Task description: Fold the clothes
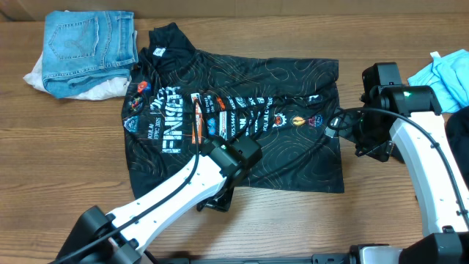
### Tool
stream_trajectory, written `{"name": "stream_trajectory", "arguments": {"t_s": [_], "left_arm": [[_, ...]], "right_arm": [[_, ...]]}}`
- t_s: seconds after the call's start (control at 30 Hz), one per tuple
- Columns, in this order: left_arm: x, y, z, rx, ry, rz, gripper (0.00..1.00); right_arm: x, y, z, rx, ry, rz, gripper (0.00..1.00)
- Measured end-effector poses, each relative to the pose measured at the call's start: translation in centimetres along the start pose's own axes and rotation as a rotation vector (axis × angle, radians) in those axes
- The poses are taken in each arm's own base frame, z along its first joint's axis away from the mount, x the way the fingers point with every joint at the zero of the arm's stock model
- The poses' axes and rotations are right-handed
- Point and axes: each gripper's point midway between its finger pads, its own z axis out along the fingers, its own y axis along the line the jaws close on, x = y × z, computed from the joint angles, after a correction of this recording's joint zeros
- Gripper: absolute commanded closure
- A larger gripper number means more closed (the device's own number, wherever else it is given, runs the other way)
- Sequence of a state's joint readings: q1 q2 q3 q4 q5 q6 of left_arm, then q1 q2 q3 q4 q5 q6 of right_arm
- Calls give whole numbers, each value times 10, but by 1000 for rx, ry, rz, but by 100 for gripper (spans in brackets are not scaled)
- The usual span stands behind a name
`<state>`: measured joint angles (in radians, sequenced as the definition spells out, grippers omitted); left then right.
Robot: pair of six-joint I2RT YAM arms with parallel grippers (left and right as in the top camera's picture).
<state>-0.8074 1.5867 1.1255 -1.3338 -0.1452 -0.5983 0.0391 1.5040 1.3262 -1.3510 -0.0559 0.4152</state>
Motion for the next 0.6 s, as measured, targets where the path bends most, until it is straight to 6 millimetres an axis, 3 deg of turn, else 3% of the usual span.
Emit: {"name": "stream_trajectory", "arguments": {"t_s": [0.4, 0.6], "left_arm": [[-8, -14, 48, -89, 133, 72, 40], [-14, -19, 62, -102, 142, 78, 41]], "right_arm": [[-2, 1, 0, -3, -8, -1, 0], [-3, 0, 0, 5, -15, -1, 0]]}}
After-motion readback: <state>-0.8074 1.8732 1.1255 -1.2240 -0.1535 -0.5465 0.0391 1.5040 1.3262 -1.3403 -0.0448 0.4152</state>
